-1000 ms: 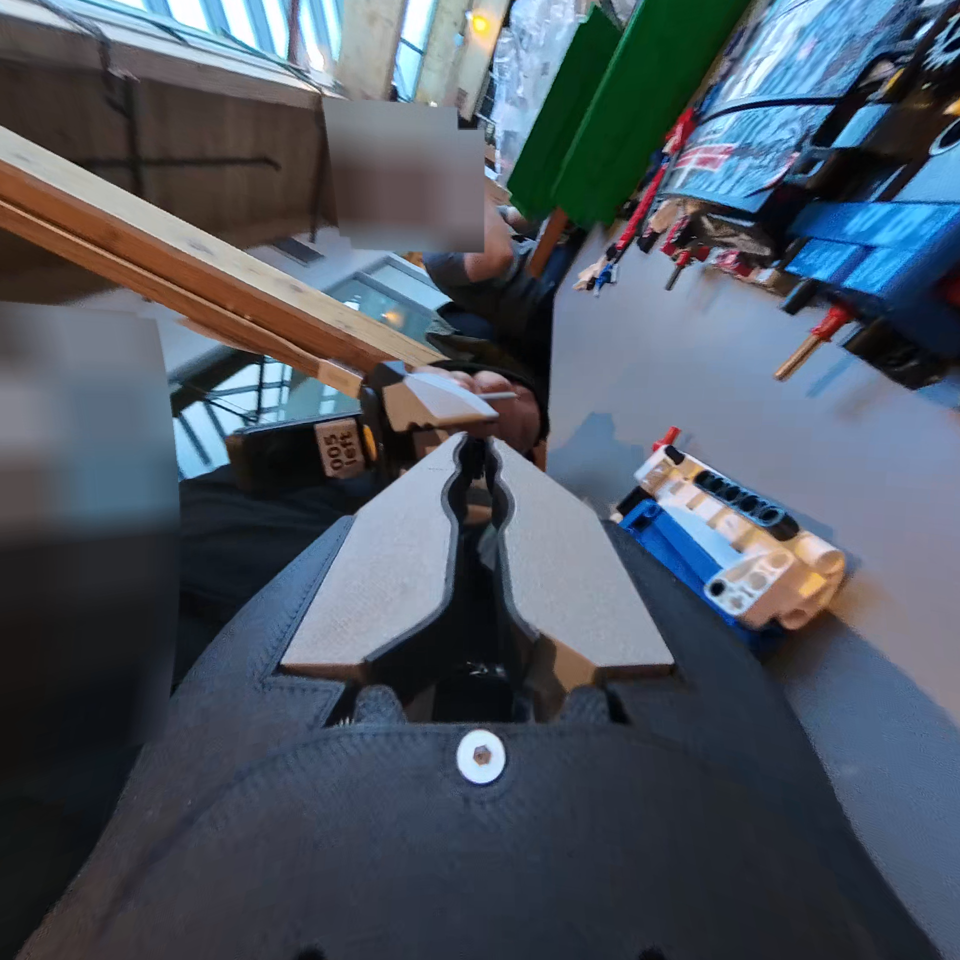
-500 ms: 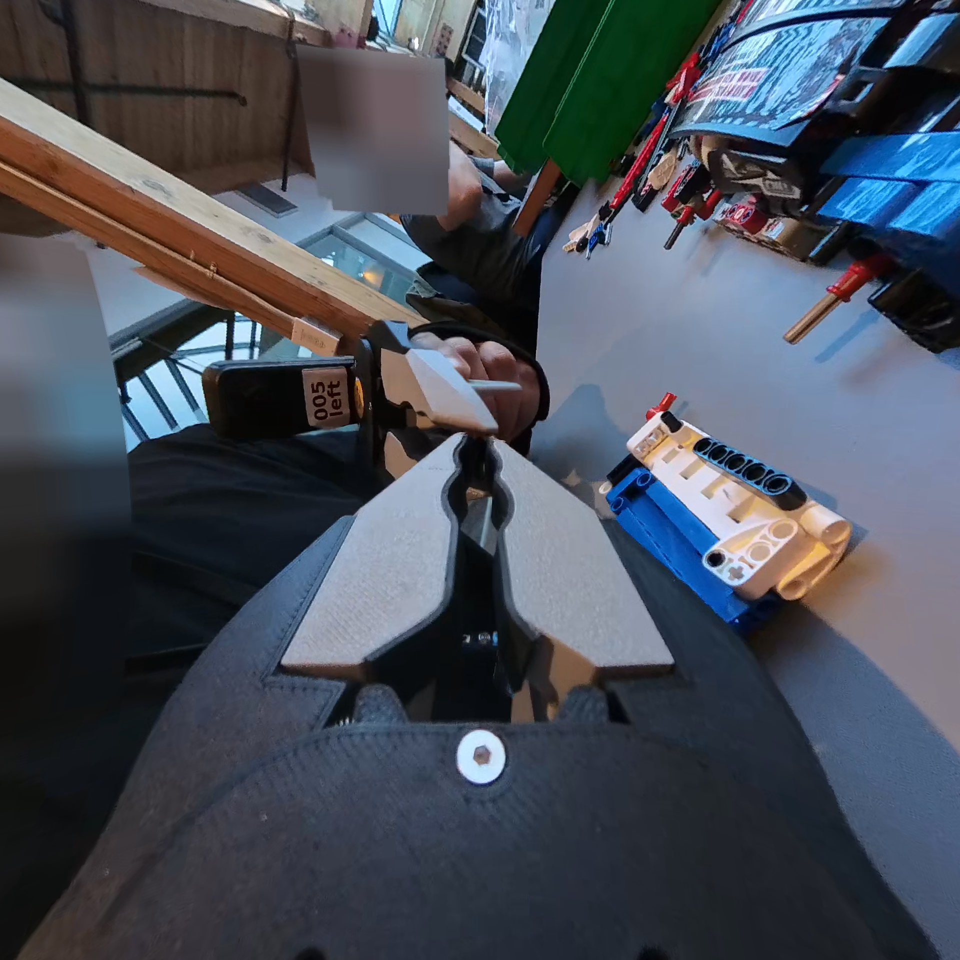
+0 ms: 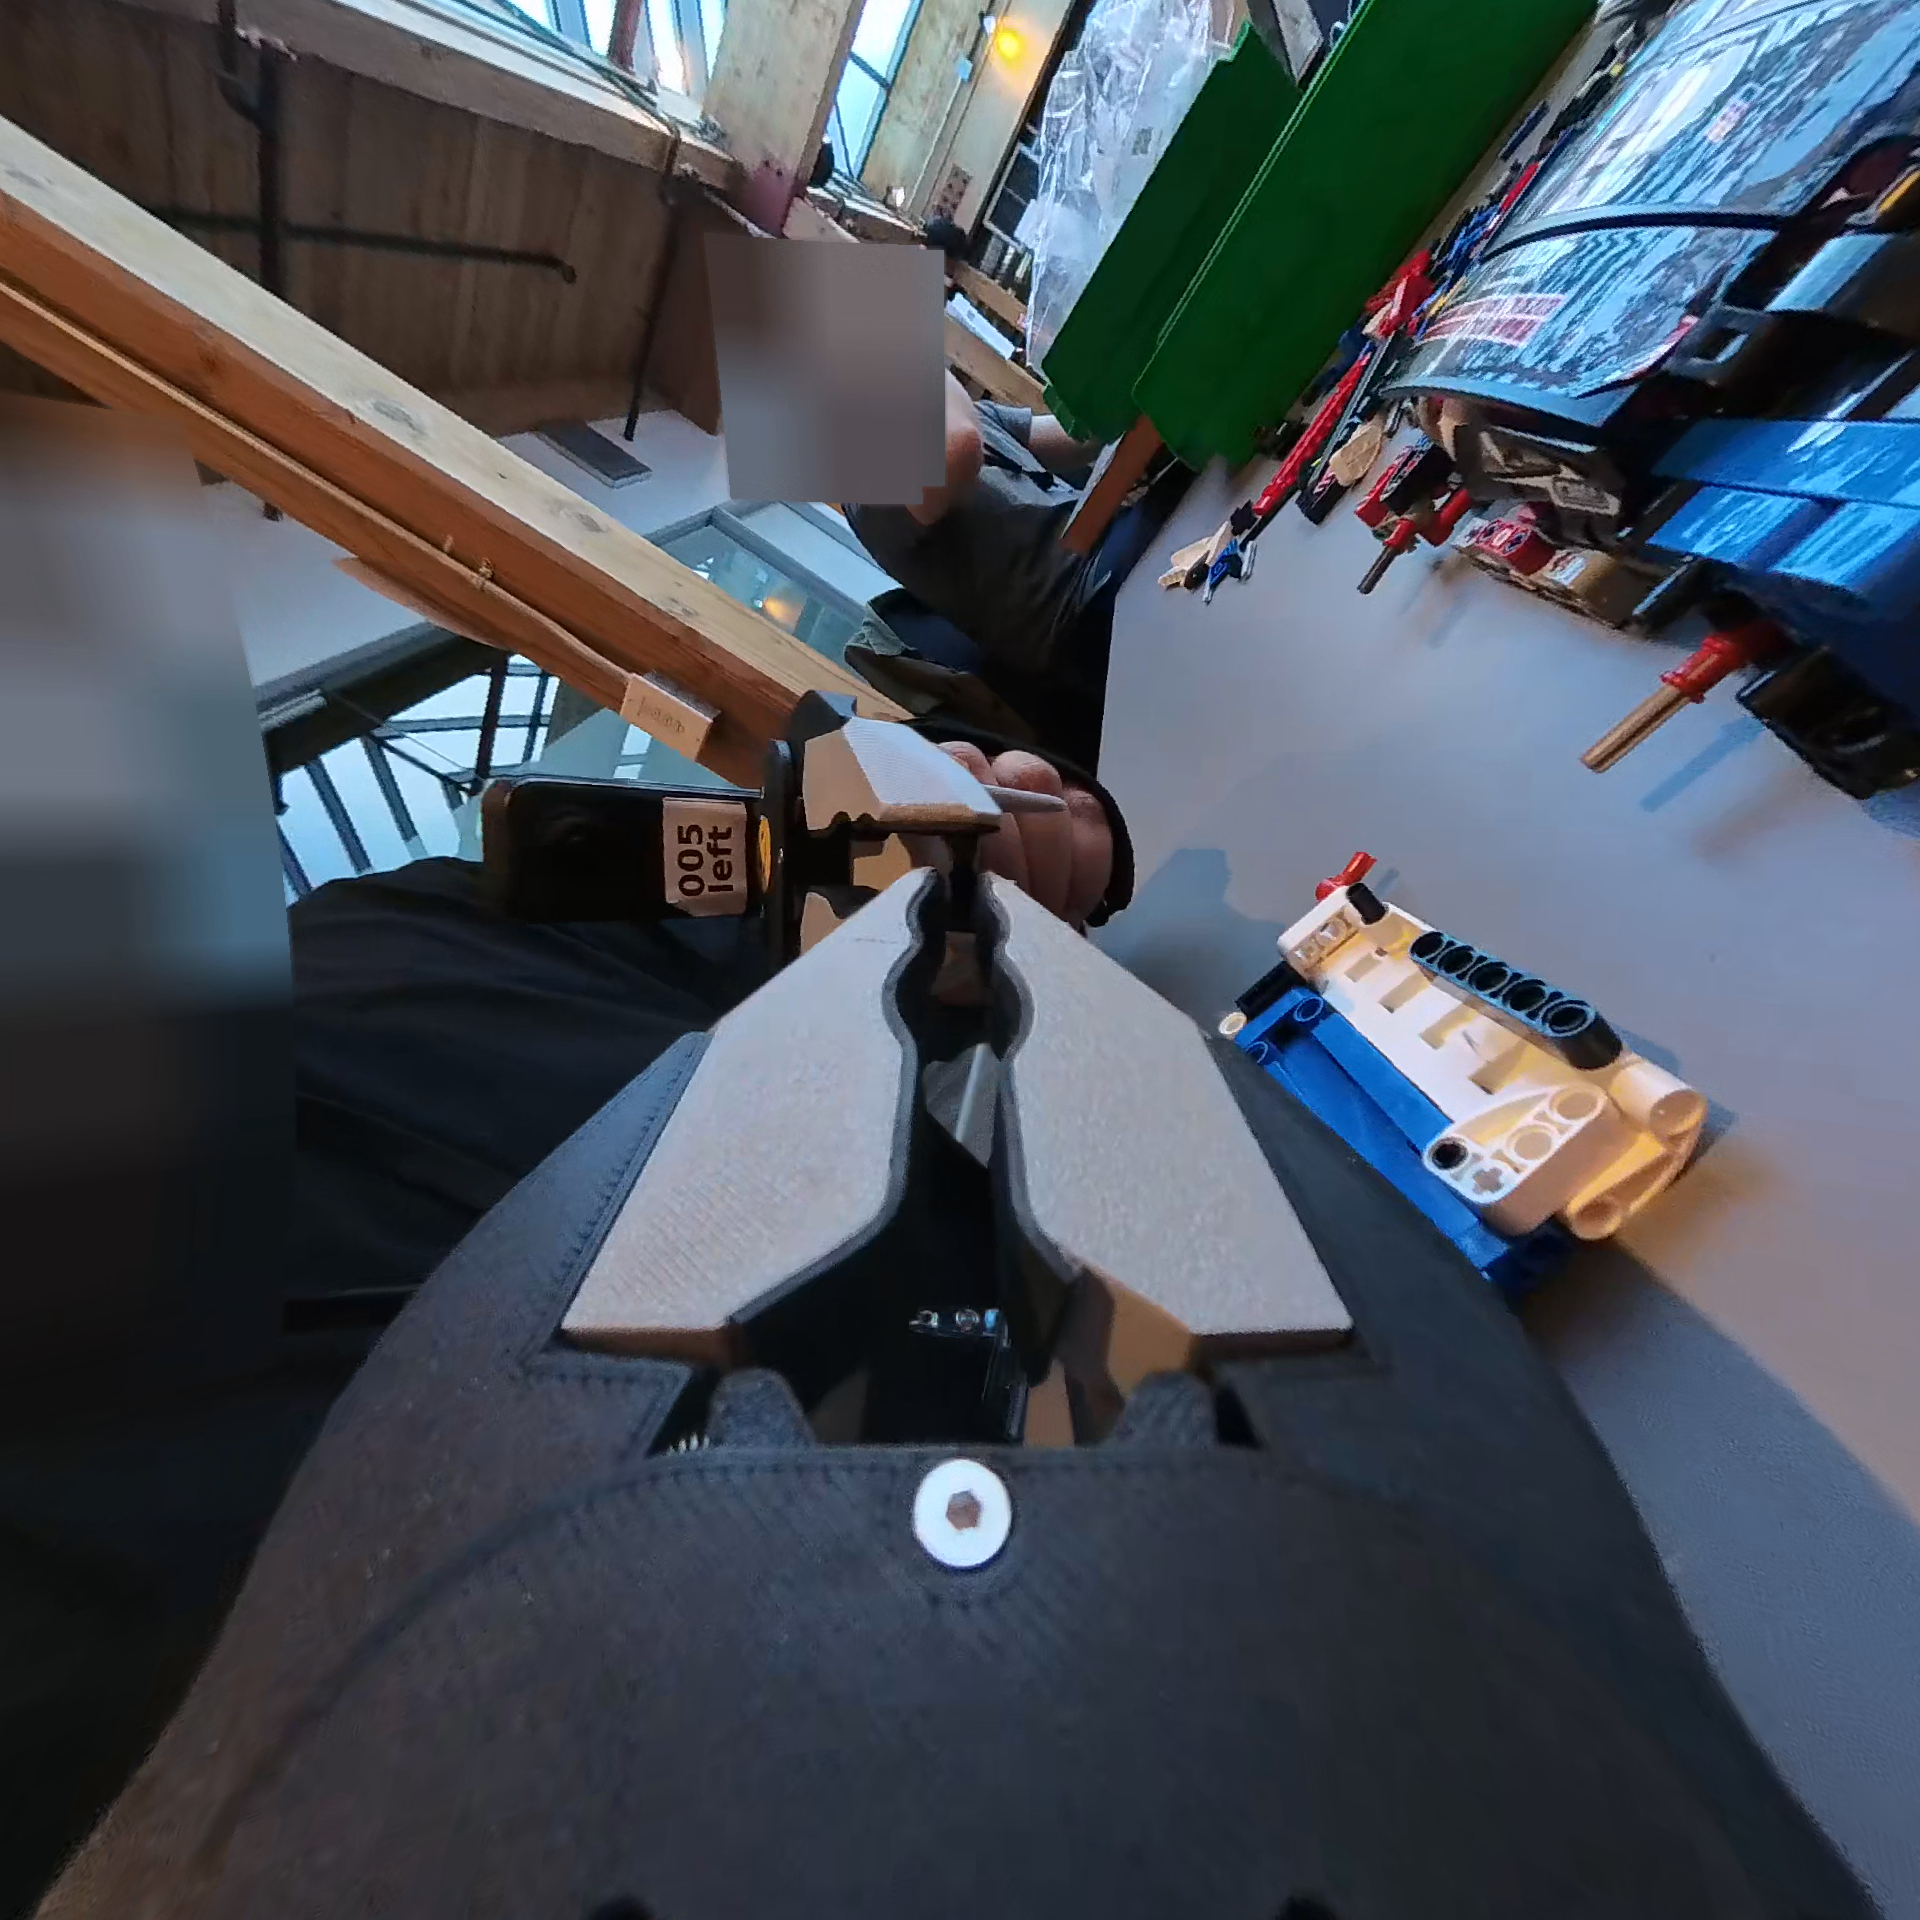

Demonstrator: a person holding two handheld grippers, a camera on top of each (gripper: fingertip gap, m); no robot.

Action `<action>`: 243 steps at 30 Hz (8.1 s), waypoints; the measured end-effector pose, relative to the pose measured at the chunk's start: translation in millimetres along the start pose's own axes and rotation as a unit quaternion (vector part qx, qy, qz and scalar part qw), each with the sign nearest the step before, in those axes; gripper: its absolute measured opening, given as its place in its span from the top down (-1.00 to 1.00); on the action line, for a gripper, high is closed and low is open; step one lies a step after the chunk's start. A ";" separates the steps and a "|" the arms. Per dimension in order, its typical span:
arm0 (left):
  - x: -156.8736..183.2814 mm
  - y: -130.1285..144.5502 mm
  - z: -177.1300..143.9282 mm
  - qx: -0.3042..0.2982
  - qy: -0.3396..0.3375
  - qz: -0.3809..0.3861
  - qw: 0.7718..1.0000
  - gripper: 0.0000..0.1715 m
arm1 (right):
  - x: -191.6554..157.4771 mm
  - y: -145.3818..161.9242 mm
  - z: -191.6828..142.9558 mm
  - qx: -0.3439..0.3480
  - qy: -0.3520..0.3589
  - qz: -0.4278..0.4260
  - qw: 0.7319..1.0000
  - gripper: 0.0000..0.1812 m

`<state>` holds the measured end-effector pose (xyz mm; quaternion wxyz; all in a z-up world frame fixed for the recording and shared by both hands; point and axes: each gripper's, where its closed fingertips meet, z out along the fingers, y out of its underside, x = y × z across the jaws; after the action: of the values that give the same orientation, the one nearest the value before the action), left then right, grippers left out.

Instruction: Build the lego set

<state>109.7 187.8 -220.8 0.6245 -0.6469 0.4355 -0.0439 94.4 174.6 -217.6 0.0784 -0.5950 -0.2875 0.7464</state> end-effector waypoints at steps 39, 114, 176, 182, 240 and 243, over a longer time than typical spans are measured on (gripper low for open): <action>23.3 33.7 -19.5 -0.120 0.247 -0.273 0.922 0.81 | 33.1 23.2 -10.1 -0.264 0.293 -0.448 0.802 0.97; 40.2 35.5 0.5 -0.131 0.317 -0.439 0.830 0.87 | 47.4 35.2 -17.4 -0.335 0.404 -0.681 0.511 0.98; 13.3 -33.1 -19.6 0.119 0.326 -0.348 0.871 0.98 | -33.2 1.0 -23.2 0.002 0.092 -0.314 0.945 0.87; 16.8 -36.1 -15.5 0.120 0.312 -0.317 0.888 0.98 | -33.8 6.8 -17.7 -0.011 0.070 -0.298 0.952 0.91; 35.4 84.2 21.1 -0.213 0.247 -0.173 0.929 0.41 | 79.7 15.0 -54.8 -0.209 0.428 -0.382 0.792 0.82; 35.1 84.3 21.6 -0.213 0.238 -0.174 0.932 0.41 | 85.6 16.1 -53.1 -0.209 0.443 -0.364 0.792 0.81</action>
<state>101.4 196.1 -313.9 0.3328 -0.8010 0.4509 -0.2105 123.6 218.5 -304.8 0.3370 -0.7141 -0.5651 0.2388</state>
